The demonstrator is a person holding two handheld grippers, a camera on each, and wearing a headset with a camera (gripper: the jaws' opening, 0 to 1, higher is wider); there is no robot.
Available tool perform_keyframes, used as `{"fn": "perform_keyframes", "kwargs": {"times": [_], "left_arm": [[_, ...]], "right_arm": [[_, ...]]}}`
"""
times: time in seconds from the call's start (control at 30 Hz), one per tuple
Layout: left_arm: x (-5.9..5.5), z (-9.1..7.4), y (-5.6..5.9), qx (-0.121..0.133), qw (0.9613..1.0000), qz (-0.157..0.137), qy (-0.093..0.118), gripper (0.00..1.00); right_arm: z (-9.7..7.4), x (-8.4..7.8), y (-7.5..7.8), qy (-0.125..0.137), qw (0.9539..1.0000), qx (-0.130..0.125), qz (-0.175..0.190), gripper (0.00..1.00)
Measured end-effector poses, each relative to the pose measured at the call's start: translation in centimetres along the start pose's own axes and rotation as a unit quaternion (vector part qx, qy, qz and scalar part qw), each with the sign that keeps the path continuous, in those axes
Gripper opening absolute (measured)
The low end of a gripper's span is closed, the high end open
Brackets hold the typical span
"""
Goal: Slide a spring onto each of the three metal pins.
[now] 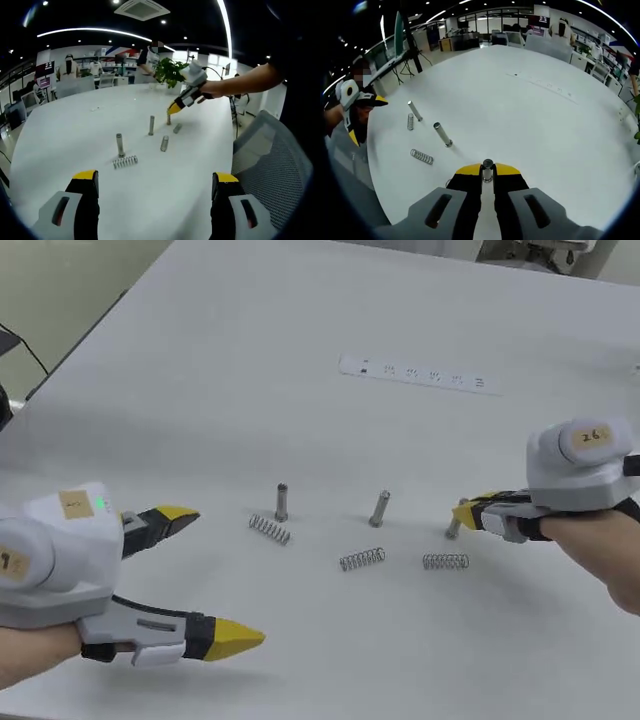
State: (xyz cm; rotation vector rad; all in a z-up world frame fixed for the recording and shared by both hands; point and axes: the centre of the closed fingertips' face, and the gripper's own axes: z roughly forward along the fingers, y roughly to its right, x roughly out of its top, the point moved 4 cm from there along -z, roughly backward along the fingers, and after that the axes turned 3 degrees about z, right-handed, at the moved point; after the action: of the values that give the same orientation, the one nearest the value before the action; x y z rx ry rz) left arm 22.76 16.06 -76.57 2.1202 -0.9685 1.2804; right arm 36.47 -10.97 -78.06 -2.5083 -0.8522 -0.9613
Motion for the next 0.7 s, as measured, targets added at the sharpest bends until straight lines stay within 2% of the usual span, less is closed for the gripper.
{"fn": "perform_keyframes", "kwargs": {"times": [0.37,0.7], "left_arm": [[0.07,0.10,0.12,-0.001,1.0000,0.001,0.000,0.91],[0.11,0.07,0.11,-0.002,1.0000,0.001,0.002,0.91]], "right_arm": [[-0.21,-0.39,-0.18,-0.003,1.0000,0.007,0.001,0.06],[-0.53,0.03,-0.28,0.006,0.9999,0.008,0.005,0.10]]}}
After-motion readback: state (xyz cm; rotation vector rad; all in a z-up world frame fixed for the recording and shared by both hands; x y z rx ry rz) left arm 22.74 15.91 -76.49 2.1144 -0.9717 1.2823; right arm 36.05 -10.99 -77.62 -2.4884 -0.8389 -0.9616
